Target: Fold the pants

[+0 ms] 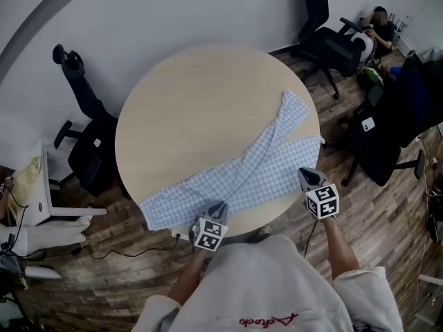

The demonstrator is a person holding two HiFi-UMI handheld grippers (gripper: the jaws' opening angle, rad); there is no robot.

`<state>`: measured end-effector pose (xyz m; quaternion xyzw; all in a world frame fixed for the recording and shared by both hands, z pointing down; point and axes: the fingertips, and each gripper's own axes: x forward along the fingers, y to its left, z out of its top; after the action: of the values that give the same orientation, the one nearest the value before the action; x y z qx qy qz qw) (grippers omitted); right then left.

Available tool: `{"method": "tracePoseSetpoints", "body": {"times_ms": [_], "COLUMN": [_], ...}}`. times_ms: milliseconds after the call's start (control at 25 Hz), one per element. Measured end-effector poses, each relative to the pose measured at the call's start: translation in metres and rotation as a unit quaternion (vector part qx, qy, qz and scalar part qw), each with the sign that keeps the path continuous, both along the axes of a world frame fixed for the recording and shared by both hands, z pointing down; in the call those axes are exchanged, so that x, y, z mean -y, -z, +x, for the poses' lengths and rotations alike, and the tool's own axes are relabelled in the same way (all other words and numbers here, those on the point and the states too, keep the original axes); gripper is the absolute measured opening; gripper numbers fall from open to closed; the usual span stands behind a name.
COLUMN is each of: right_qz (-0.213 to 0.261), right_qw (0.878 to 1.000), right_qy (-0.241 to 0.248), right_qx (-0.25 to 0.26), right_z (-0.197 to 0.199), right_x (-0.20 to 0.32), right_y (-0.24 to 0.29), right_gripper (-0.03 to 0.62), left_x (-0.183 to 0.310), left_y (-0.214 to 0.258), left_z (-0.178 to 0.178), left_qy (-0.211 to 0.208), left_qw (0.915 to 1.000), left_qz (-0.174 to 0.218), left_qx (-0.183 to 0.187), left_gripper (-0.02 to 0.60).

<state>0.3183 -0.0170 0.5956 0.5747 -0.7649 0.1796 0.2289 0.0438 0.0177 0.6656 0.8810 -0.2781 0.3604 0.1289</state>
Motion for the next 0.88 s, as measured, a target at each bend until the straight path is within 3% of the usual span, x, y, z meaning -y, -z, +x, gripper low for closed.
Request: {"method": "tracePoseSetpoints", "body": {"times_ms": [360,600,880], "right_qz": [-0.011,-0.008,-0.009], "right_qw": [1.0,1.0,0.997], "right_qy": [-0.011,0.016,0.077], "right_qx": [-0.011,-0.015,-0.023], "right_z": [-0.006,0.005,0.048], "right_x": [0.0,0.019,0.057], "right_y": [-0.005,-0.01,-0.016], "right_gripper": [0.029,0.029,0.029], "left_x": [-0.003,0.004,0.005], "left_y": [-0.012,-0.019,-0.023], "left_z": [-0.01,-0.007,0.016], "left_qy": [-0.024,-0.008,0.022], "left_qw": [0.9996,0.9994,0.9967], "left_qz": [-0.01,-0.012,-0.022], "left_qx": [0.008,0.032,0.075], "left_gripper": [0.034,0.034,0.034]}}
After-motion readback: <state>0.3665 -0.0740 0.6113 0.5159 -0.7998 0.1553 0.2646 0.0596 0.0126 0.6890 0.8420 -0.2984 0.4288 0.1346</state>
